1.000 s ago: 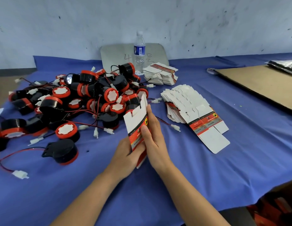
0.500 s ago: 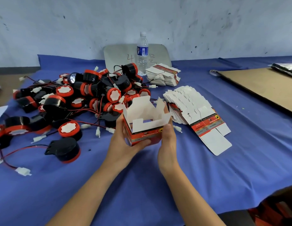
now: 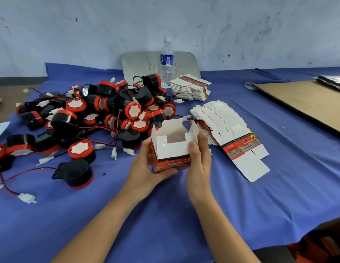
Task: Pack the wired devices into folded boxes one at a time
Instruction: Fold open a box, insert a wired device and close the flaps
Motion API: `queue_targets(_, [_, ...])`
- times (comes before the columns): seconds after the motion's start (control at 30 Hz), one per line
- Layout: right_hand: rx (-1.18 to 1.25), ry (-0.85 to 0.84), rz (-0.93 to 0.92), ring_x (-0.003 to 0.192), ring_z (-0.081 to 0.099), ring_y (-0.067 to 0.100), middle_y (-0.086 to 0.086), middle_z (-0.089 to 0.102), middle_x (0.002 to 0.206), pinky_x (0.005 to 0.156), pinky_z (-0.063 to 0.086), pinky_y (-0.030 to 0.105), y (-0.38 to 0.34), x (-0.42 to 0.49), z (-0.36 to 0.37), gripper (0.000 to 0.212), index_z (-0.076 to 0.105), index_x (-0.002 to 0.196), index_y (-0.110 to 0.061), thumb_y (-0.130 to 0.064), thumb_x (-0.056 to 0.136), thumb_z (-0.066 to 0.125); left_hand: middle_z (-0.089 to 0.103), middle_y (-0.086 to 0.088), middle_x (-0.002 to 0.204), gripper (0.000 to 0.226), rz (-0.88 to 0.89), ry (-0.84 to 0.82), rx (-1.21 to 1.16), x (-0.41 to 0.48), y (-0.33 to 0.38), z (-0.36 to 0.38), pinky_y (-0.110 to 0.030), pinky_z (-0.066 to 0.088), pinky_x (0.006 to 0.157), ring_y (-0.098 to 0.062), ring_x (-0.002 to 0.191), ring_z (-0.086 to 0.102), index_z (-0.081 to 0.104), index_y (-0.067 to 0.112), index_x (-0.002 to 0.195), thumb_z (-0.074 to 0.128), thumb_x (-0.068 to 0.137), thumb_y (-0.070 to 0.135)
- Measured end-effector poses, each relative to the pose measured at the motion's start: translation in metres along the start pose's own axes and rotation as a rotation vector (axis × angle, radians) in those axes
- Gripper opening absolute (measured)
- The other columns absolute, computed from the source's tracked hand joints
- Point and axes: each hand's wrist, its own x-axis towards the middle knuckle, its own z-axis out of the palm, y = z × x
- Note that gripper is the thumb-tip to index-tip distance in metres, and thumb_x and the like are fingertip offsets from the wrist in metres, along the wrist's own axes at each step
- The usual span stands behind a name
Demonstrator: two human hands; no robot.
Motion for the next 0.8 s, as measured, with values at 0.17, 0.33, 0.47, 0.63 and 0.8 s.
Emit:
queue_targets(0.17, [0.008, 0.014, 0.022, 0.098, 0.053, -0.016, -0.037, 0.059, 0.111, 0.078, 0.041, 0.005, -0.0003, 0.0001, 0.0004, 0.039, 0.049, 0.122, -0.039, -0.016, 0.093, 0.036, 0.059, 0.037, 0.112, 0.077, -0.029, -0.017, 0.012, 0.0001, 0.0005, 0.0006, -0.01, 0.047, 0.085, 0.011, 0.108, 0.056, 0.041, 0.043, 0.12, 0.084, 0.057, 0.031])
queue_targets(0.33, [-0.003, 0.01, -0.021, 0.101, 0.053, -0.015, -0.039, 0.058, 0.113, 0.078, 0.039, 0.001, -0.0031, -0.0012, 0.0011, 0.044, 0.048, 0.128, -0.033, -0.01, 0.094, 0.032, 0.059, 0.037, 0.112, 0.077, -0.037, -0.024, 0.004, 0.0, 0.0005, 0.0006, -0.011, 0.048, 0.086, 0.01, 0.11, 0.056, 0.041, 0.043, 0.12, 0.084, 0.057, 0.032])
queue_targets(0.47, [0.018, 0.006, -0.022, 0.099, 0.054, -0.016, -0.039, 0.059, 0.11, 0.076, 0.04, 0.001, -0.0022, -0.0011, 0.0006, 0.045, 0.047, 0.127, -0.032, -0.008, 0.093, 0.03, 0.057, 0.039, 0.114, 0.078, -0.03, -0.03, 0.01, 0.0004, -0.0014, 0.0001, -0.008, 0.047, 0.083, 0.011, 0.11, 0.055, 0.04, 0.045, 0.121, 0.084, 0.057, 0.035])
queue_targets(0.63, [0.065, 0.027, 0.007, 0.095, 0.056, -0.017, -0.038, 0.062, 0.105, 0.075, 0.041, 0.001, -0.0022, -0.0011, 0.0003, 0.044, 0.05, 0.12, -0.034, -0.008, 0.091, 0.029, 0.059, 0.036, 0.114, 0.081, -0.016, -0.041, -0.011, 0.0008, -0.0006, 0.0004, -0.01, 0.047, 0.084, 0.009, 0.11, 0.057, 0.041, 0.044, 0.122, 0.086, 0.055, 0.039])
queue_targets(0.8, [0.062, 0.063, 0.019, 0.096, 0.054, -0.021, -0.045, 0.058, 0.104, 0.076, 0.04, 0.0, -0.0015, -0.003, 0.0024, 0.041, 0.052, 0.111, -0.041, -0.011, 0.092, 0.029, 0.059, 0.03, 0.119, 0.081, -0.001, -0.042, 0.018, -0.0029, 0.0027, -0.0022, -0.029, 0.05, 0.097, 0.007, 0.113, 0.056, 0.04, 0.042, 0.126, 0.084, 0.058, 0.04])
